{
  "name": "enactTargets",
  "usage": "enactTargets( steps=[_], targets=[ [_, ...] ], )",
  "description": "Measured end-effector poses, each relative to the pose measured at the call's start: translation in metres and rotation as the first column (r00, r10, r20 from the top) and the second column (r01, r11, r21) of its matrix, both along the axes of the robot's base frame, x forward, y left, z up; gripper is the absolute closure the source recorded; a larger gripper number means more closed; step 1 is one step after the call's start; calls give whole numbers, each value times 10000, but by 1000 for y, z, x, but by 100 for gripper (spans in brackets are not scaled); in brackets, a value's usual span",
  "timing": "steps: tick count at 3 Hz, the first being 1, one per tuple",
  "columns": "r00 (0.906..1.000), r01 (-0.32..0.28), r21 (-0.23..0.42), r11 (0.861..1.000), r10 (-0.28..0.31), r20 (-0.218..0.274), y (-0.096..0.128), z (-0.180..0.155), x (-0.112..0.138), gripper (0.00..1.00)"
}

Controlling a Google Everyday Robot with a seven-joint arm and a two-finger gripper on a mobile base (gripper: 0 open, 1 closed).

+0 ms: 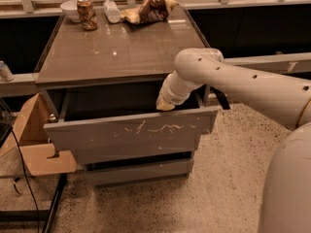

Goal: Open top drawer

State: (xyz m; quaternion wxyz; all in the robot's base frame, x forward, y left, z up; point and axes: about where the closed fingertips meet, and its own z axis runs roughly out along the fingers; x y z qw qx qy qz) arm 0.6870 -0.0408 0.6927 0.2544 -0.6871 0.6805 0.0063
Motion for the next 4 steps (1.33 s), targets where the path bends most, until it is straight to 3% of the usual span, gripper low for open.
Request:
enactTargets(
  steps=[2,3,4],
  targets=[
    [9992,-138,-205,9997,130,-368,-1,-15,-6,100],
    [9992,-139,-205,9997,131,-369,-1,-15,-6,82],
    [9992,-139,-205,9997,131,-370,-1,-16,-6,53]
  ],
)
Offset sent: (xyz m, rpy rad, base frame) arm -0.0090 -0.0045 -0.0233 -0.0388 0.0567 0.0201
